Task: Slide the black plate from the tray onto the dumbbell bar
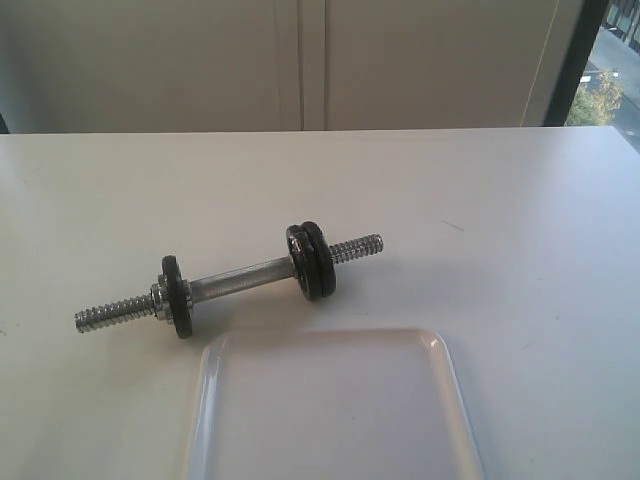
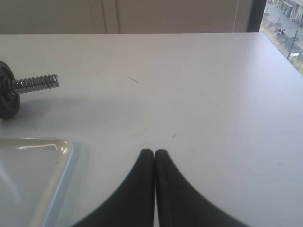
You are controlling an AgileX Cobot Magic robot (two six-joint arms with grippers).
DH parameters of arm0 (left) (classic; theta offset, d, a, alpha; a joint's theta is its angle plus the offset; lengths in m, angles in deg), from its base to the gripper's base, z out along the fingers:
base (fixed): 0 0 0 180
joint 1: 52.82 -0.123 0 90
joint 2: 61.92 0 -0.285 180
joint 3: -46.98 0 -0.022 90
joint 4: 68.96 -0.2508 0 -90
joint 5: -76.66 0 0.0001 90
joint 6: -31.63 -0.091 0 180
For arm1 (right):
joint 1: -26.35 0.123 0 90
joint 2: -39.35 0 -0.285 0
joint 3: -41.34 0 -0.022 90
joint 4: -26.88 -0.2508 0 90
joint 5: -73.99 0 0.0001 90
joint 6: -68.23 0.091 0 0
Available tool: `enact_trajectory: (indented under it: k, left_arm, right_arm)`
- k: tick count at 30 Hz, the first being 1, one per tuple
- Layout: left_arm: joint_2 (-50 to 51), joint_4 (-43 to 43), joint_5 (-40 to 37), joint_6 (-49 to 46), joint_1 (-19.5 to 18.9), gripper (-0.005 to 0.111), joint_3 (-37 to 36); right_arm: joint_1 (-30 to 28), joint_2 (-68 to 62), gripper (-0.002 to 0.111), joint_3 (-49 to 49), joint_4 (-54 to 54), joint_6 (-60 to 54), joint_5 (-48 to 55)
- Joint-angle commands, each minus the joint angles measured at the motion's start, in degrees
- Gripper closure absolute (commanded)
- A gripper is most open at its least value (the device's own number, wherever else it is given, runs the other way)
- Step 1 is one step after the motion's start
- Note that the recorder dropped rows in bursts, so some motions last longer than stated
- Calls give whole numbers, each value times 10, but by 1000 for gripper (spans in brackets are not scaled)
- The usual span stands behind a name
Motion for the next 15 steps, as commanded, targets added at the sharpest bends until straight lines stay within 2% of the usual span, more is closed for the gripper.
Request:
enact_trajectory:
  k: [1,15]
  left_arm:
    - [-2,4,-1,-1,-1,107,-2]
    - [-2,4,-1,-1,-1,107,-2]
  right_arm:
    - [-7,3,108,-3,3,-3,-10]
    - [-7,3,108,-3,3,0,-10]
